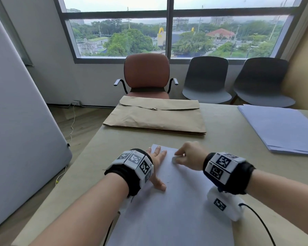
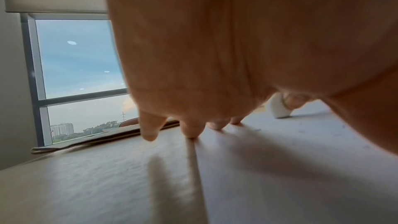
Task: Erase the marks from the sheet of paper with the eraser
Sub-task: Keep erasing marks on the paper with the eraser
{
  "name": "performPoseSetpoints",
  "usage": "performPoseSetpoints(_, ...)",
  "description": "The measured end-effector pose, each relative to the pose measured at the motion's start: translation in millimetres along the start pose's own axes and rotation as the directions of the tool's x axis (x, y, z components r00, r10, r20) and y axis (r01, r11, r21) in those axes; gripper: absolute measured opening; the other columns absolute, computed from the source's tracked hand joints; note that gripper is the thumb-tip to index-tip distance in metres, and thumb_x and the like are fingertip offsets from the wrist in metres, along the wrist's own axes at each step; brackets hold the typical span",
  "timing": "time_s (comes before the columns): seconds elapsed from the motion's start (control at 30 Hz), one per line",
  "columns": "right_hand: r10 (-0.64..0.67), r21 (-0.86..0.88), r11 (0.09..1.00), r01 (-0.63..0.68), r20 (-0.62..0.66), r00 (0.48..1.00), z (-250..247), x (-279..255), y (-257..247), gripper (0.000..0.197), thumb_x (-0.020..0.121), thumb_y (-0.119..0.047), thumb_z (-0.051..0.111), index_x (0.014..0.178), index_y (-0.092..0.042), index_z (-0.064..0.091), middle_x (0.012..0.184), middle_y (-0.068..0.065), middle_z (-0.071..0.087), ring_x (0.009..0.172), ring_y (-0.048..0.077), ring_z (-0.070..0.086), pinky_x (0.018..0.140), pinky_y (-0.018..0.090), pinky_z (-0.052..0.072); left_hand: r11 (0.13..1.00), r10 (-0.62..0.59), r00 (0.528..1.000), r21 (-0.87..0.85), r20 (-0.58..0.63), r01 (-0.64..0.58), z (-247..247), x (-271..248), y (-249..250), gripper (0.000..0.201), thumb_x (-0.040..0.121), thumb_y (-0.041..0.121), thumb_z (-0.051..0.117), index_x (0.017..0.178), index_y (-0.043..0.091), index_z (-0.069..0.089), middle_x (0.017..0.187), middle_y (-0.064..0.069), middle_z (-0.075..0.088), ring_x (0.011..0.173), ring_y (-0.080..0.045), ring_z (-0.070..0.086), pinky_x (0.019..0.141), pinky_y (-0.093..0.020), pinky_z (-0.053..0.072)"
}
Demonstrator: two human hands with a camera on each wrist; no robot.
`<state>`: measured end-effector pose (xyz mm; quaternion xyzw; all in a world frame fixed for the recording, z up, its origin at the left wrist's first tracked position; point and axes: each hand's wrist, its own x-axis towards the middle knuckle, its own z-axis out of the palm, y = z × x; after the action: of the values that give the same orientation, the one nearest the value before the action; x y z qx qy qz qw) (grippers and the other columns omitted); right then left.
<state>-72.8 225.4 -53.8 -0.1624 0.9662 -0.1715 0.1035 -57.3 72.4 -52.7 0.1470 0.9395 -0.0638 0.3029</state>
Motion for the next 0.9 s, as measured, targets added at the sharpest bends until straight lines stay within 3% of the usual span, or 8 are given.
performPoseSetpoints(0.2,-0.116,0.026,0.993,0.113,0.172,0.978,16.8,-35.9,-11.7,0.04,0.085,-0.025,0.055,0.046,-0.024,0.047,0.041,-0.01,0.049,0.048,0.011,0.038,0.052,0.019,0.034,1.0,0.001,1.0,-0.004,0.003,-0.001,0.1,0.4,-0.3,0.116,0.077,0.055,0.066,0.148,0.022,-0.019,0.156,0.0,-0.022,0.146,-0.023,-0.013,0.116,-0.047,0.003)
performPoseSetpoints(0.3,-0.117,0.055,0.993,0.109,0.2,0.973,6.7,-27.3,-10.2,0.018,0.085,-0.032,0.059,0.071,-0.032,0.07,0.049,-0.016,0.056,0.056,0.006,0.049,0.057,0.018,0.038,1.0,-0.002,1.0,-0.006,-0.001,0.002,-0.8,-1.4,0.5,0.115,0.078,0.054,0.066,0.148,0.02,-0.019,0.157,-0.001,-0.021,0.146,-0.023,-0.013,0.116,-0.047,0.002)
performPoseSetpoints(0.37,-0.045,0.038,0.998,0.041,0.11,0.993,2.1,-7.7,-5.3,0.021,0.085,-0.035,0.06,0.096,-0.024,0.074,0.082,-0.009,0.07,0.081,0.015,0.062,0.073,0.022,0.047,1.0,-0.004,1.0,-0.005,-0.003,0.004,-1.1,-2.1,1.3,0.115,0.078,0.054,0.066,0.148,0.02,-0.019,0.157,-0.001,-0.021,0.146,-0.023,-0.012,0.116,-0.047,0.002)
performPoseSetpoints(0.43,0.008,0.057,0.998,-0.009,0.016,1.0,4.2,7.3,-0.8,0.024,0.083,-0.032,0.06,0.093,-0.015,0.074,0.091,0.003,0.072,0.09,0.023,0.063,0.082,0.03,0.053,1.0,-0.007,1.0,-0.01,-0.009,0.007,-0.8,-3.1,2.2,0.114,0.078,0.053,0.066,0.148,0.021,-0.018,0.157,0.0,-0.02,0.146,-0.023,-0.011,0.116,-0.047,0.003)
performPoseSetpoints(0.53,-0.05,-0.011,0.999,0.05,0.03,0.998,11.2,-5.1,-2.8,0.028,0.085,-0.03,0.056,0.07,-0.009,0.068,0.063,0.007,0.059,0.068,0.023,0.051,0.072,0.031,0.051,1.0,-0.008,1.0,-0.01,-0.013,0.008,-0.8,-3.3,2.7,0.114,0.078,0.053,0.066,0.149,0.021,-0.018,0.157,0.0,-0.02,0.146,-0.023,-0.012,0.116,-0.046,0.002)
performPoseSetpoints(0.7,-0.198,0.051,0.98,0.191,0.242,0.95,13.3,-52.0,-2.8,0.021,0.088,-0.031,0.056,0.089,-0.019,0.073,0.064,-0.001,0.061,0.053,0.007,0.045,0.059,0.02,0.037,1.0,-0.004,1.0,-0.024,0.006,0.004,-1.7,-0.9,-0.3,0.115,0.077,0.054,0.067,0.148,0.022,-0.019,0.157,0.001,-0.021,0.146,-0.022,-0.013,0.116,-0.048,0.002)
performPoseSetpoints(0.8,-0.122,0.22,0.973,0.075,0.21,0.97,8.9,-54.8,8.5,0.022,0.088,-0.033,0.057,0.074,-0.02,0.069,0.053,-0.01,0.052,0.039,0.003,0.046,0.048,0.015,0.038,1.0,0.006,1.0,-0.028,0.006,-0.006,-2.3,-3.3,-0.2,0.115,0.077,0.053,0.068,0.148,0.023,-0.017,0.157,0.002,-0.021,0.145,-0.021,-0.014,0.116,-0.049,0.002)
performPoseSetpoints(0.9,0.046,0.385,0.919,-0.086,0.11,0.993,0.2,-49.8,22.0,0.017,0.089,-0.033,0.057,0.093,-0.02,0.067,0.066,-0.01,0.055,0.044,0.006,0.053,0.043,0.014,0.04,1.0,0.019,1.0,-0.012,0.013,-0.019,-5.7,-6.4,-1.6,0.114,0.076,0.049,0.071,0.149,0.027,-0.013,0.157,0.004,-0.02,0.144,-0.02,-0.019,0.115,-0.053,-0.002)
